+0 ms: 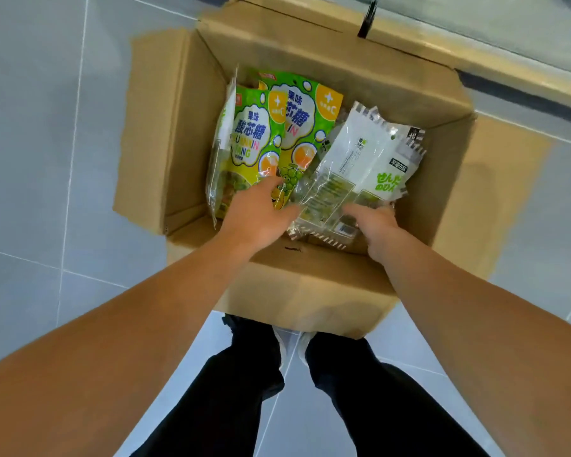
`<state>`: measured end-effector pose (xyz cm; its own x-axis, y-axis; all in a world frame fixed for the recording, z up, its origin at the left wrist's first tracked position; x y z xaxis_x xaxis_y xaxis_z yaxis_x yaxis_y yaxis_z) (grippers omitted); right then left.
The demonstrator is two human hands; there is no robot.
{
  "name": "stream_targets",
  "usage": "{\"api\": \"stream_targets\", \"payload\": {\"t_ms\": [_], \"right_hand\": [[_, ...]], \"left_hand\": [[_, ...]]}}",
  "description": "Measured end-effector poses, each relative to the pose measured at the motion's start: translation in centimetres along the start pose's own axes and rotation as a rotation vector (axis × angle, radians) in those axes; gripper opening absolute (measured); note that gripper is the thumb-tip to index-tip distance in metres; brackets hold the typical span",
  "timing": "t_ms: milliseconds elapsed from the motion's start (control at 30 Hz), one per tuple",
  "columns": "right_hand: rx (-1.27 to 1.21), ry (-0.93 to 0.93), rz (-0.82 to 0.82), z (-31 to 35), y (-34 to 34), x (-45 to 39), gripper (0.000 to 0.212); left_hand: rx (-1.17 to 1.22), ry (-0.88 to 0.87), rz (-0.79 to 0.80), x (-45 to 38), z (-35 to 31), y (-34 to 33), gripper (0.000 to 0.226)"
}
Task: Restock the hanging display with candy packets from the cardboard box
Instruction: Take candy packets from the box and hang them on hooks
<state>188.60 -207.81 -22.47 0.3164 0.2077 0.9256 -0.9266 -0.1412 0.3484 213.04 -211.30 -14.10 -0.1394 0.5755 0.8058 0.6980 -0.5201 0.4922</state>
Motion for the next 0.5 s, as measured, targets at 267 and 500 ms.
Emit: {"api": "stream_targets", "payload": {"t_ms": [267, 500], "right_hand": [[-0.06, 0.173, -0.013, 1.2, 1.8, 4.3, 0.038], [0.297, 0.771, -0.21, 9.0, 6.2, 19.6, 0.03]], "left_hand": [[0.128, 0.018, 0.024, 2.7, -0.4, 0.4, 0.065], [0.737, 0.033, 0.357, 11.7, -7.5, 0.9, 0.047]]}}
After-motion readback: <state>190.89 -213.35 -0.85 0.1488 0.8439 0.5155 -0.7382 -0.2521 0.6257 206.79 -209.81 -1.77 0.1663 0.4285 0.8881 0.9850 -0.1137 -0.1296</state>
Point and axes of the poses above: each hand's wrist, its own x-axis away from the middle knuckle, its own y-axis out of the back of the hand, z = x × y, the point moved 10 cm from there along -x, towards the middle knuckle, and after that the axes turned 4 degrees about y, right-handed, at the moved point
